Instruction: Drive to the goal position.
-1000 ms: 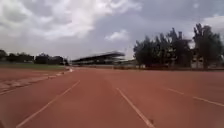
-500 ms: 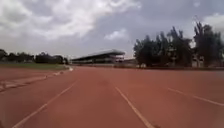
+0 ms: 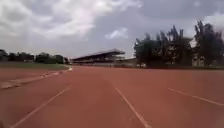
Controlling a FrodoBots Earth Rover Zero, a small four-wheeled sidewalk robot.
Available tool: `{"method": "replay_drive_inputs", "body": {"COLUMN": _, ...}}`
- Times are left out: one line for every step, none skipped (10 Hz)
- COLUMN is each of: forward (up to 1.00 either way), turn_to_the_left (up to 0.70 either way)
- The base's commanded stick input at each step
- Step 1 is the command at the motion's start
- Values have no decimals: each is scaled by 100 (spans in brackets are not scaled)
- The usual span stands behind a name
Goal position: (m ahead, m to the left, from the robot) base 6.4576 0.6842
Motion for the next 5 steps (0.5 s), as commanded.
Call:
{"method": "replay_drive_inputs", "body": {"forward": 45, "turn_to_the_left": 0}}
{"method": "replay_drive_inputs", "body": {"forward": 45, "turn_to_the_left": 0}}
{"method": "replay_drive_inputs", "body": {"forward": 45, "turn_to_the_left": 0}}
{"method": "replay_drive_inputs", "body": {"forward": 45, "turn_to_the_left": 0}}
{"method": "replay_drive_inputs", "body": {"forward": 45, "turn_to_the_left": 0}}
